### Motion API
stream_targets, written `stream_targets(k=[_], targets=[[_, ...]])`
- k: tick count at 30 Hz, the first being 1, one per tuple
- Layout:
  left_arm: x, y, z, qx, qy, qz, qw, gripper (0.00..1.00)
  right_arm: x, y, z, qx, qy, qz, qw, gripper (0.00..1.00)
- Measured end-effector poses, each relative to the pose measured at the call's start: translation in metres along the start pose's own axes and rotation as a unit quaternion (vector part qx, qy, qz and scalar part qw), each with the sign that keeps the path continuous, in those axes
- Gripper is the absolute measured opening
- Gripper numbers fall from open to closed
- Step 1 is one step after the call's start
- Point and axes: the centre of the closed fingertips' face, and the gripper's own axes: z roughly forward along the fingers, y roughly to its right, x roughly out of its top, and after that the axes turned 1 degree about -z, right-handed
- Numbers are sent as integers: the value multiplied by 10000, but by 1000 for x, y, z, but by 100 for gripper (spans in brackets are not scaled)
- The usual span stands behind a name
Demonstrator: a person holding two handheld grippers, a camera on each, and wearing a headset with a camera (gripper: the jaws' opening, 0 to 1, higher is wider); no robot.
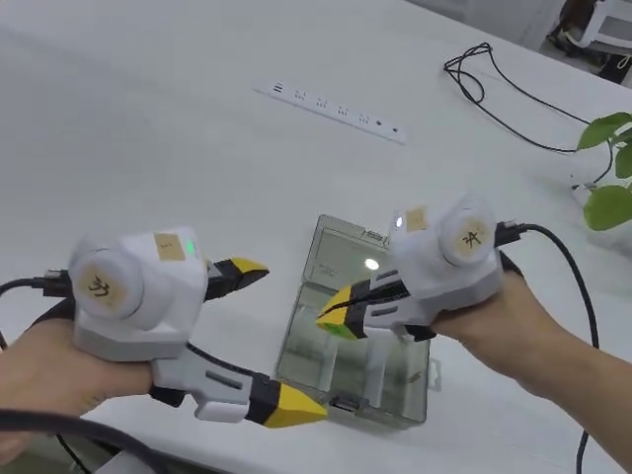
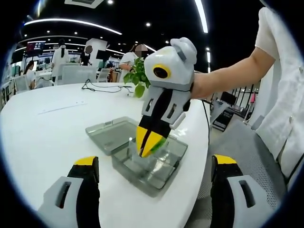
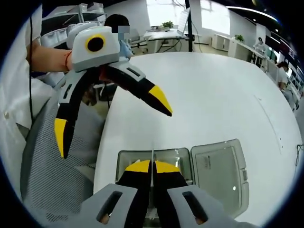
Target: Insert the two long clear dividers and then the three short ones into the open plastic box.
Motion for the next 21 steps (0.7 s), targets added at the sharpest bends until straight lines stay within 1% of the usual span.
stream_targets(k=[6, 11, 16, 21], targets=[[0, -2, 0, -1, 4, -5, 10000, 100, -4, 0, 6, 29, -118, -23, 9999, 2], [-1, -2, 1, -19, -17, 13, 10000, 100, -7, 0, 11, 77, -239, -35, 9997, 2], [-3, -2, 0, -23, -48, 29, 10000, 100, -11, 0, 15, 78, -398, -33, 9992, 3], [-3, -3, 0, -9, -54, 29, 10000, 100, -16, -1, 21, 48, -632, -189, 9978, 3]])
